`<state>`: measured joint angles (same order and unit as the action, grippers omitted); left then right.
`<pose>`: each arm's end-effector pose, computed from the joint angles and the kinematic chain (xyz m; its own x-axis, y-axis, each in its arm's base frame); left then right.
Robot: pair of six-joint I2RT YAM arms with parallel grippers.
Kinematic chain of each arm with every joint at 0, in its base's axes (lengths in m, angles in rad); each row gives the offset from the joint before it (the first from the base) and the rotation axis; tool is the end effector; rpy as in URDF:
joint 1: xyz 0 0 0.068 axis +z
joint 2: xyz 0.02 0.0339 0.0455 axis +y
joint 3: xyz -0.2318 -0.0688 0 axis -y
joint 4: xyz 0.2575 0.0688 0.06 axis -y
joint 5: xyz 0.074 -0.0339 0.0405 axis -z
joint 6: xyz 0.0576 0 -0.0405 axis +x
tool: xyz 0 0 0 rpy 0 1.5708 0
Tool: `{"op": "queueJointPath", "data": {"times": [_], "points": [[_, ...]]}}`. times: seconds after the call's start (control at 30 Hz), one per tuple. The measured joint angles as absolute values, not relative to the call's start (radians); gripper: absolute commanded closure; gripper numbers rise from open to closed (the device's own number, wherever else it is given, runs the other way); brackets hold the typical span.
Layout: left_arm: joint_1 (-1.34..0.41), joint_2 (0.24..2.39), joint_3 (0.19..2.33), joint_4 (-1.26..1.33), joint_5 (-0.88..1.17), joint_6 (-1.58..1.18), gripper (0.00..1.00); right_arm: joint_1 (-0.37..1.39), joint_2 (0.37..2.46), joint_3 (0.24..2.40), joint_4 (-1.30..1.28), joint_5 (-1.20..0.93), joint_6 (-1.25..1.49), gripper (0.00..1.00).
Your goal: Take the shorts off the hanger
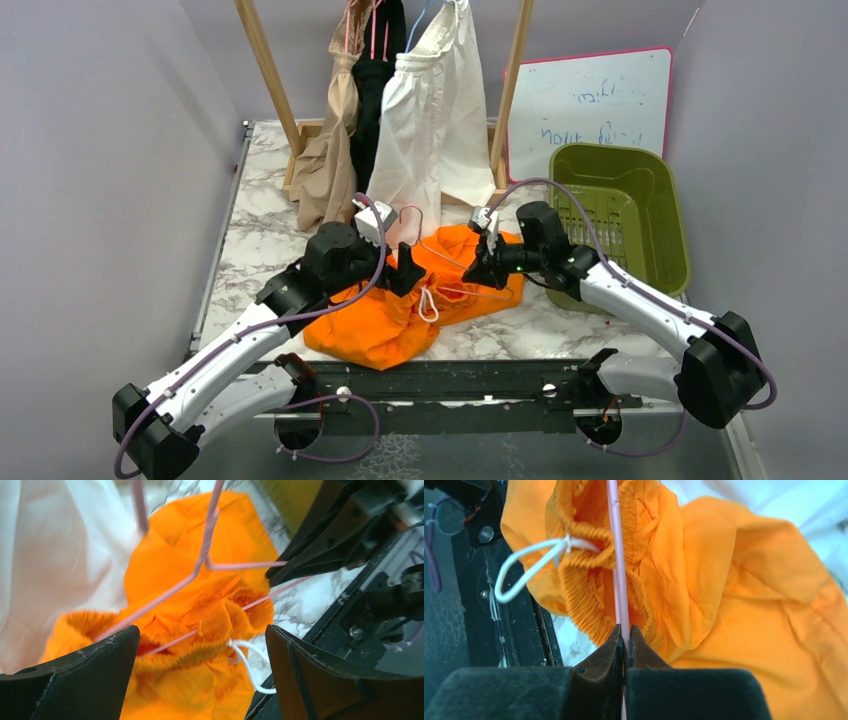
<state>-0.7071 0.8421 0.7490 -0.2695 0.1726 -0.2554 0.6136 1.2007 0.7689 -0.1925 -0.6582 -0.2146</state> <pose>0.1835 -0.1698 0.2759 -0.4534 0.0601 -0.8893 0.6692 0.6819 -0.2951 0.2186 0.1970 0.2064 -0.2835 -0.4057 -0.8689 -0.9433 0.2810 0.1766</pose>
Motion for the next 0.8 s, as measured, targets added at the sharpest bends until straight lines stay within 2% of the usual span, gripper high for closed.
{"op": "queueJointPath", "data": {"times": [0.33,0.8], "points": [[-0.707,0.786,0.676,-0.295,-0.035,-0.340,0.01,0.614,1.076,0.702,-0.191,-0.508,-0.105,0.99],[-0.707,0.780,0.654,-0.357,-0.249,-0.498,0.01,0.614,0.826,0.725,-0.386,-0.371,-0.073,0.99]]}}
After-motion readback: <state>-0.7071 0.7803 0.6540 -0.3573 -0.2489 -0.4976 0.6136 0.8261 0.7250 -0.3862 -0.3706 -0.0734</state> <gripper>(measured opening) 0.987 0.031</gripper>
